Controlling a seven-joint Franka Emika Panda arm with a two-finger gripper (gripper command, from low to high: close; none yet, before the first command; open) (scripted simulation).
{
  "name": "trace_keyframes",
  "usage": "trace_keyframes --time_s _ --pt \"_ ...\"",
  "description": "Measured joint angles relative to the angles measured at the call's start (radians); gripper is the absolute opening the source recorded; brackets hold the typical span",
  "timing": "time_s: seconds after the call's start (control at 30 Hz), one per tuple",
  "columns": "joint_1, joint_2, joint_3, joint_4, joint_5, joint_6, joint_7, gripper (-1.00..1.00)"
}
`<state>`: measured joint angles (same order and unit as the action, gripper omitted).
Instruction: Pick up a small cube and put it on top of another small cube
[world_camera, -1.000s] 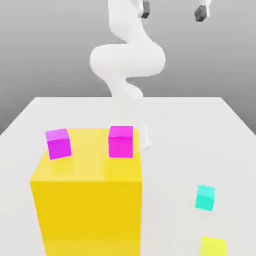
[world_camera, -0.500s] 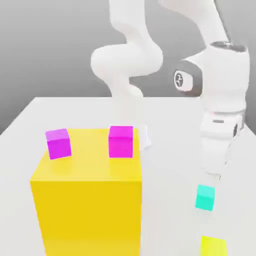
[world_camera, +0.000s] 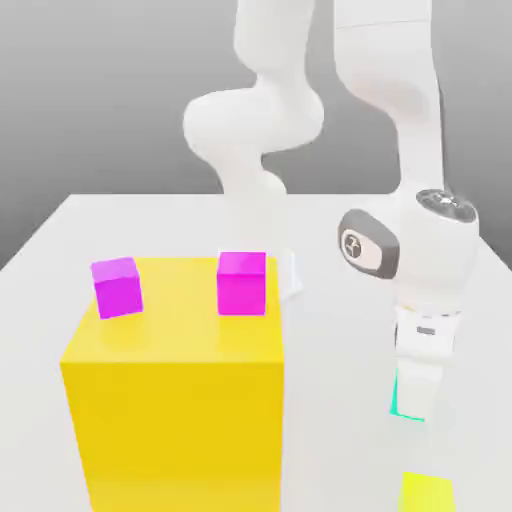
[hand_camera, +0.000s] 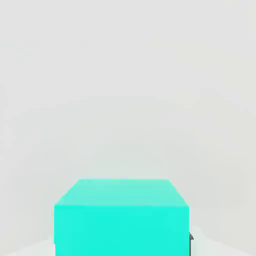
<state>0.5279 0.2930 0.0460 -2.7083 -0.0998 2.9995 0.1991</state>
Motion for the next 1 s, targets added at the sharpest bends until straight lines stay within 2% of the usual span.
trace_keyframes --time_s 0.17,0.37,0.83,0.97,1.0 --pt "-0.028 -0.169 0.042 -0.033 0.056 -0.136 -0.042 -1.0" --pt "-0.141 -0.352 -0.006 0.031 0.115 -0.382 0.022 -1.0" --pt "-0.422 -0.764 -0.145 0.228 0.057 -0.989 0.363 -1.0" --pt "-0.448 -0.746 -0.155 0.154 0.051 -0.897 0.385 -1.0" --pt "-0.45 -0.736 -0.156 0.133 0.051 -0.866 0.385 1.0"
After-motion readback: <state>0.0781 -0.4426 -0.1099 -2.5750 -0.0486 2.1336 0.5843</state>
